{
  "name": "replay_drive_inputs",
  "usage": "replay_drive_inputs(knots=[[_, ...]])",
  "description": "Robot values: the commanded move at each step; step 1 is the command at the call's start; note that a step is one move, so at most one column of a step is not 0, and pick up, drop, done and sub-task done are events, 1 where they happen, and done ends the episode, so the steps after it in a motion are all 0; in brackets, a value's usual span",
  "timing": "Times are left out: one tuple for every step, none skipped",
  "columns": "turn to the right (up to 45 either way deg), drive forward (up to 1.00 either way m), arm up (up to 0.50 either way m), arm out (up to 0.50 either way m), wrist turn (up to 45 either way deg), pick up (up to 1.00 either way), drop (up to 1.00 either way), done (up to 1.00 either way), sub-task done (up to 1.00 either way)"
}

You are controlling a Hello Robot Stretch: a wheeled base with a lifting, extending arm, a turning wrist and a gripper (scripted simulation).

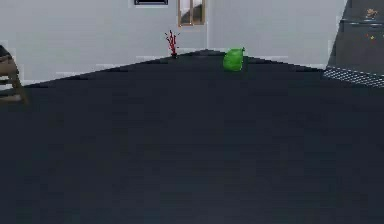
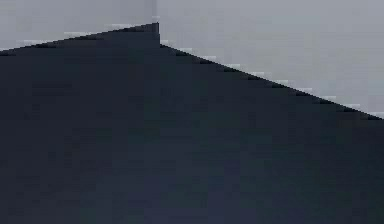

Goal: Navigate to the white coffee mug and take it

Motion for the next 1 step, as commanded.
replay_drive_inputs(knots=[[-45.0, 0.0, 0.0, 0.0, 0.0, 0.0, 0.0, 0.0, 0.0]])
